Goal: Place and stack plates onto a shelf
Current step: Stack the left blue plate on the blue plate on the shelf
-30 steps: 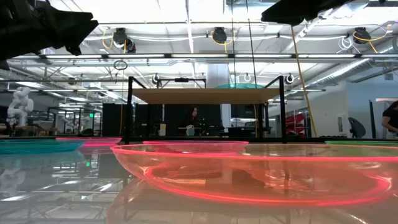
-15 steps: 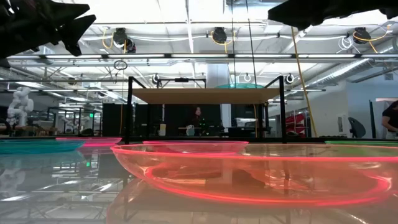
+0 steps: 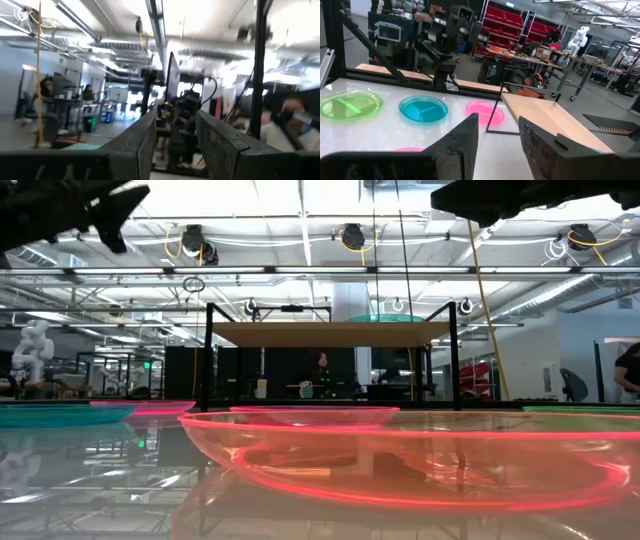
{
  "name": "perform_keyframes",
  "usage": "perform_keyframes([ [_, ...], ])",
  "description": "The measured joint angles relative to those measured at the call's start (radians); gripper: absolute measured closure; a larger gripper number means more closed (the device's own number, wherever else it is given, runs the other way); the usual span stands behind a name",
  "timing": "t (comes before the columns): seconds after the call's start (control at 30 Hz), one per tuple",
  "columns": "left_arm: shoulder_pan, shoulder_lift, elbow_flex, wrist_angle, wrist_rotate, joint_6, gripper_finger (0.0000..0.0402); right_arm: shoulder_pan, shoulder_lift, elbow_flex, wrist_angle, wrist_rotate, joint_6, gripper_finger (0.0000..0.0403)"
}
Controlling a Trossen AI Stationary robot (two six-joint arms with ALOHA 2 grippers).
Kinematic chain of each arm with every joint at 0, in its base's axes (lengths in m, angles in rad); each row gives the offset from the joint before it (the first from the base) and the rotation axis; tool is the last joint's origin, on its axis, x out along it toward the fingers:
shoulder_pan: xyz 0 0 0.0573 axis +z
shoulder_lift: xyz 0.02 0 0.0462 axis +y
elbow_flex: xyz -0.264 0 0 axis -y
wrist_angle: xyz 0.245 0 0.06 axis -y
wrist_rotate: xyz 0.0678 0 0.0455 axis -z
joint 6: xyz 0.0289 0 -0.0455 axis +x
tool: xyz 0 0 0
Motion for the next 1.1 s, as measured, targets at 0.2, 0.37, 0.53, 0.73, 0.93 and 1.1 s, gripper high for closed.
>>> perform_keyframes([
  [0.2,-0.042,0.168,0.26,-0.427,-0.053,0.152,0.0256,0.0,0.0,0.0,0.0,0.0,0.0,0.028],
  [0.37,-0.159,0.4,0.384,-0.581,-0.098,0.197,0.0257,0.0,0.0,0.0,0.001,0.0,0.002,0.028],
  [0.53,-0.4,0.618,0.555,-0.72,-0.331,0.268,0.0257,0.0,0.0,0.0,-0.007,0.0,0.013,0.028],
  [0.73,-0.723,0.883,0.752,-0.929,-0.703,0.224,0.0257,0.0,0.0,0.0,-0.031,0.0,0.029,0.028],
  [0.93,-0.899,1.132,0.815,-1.158,-0.788,-0.117,0.0257,0.0,0.0,0.0,-0.034,-0.001,0.029,0.028],
  [1.1,-0.959,1.313,0.803,-1.215,-0.671,-0.403,0.0257,0.0,0.0,0.0,-0.031,0.0,0.028,0.028],
])
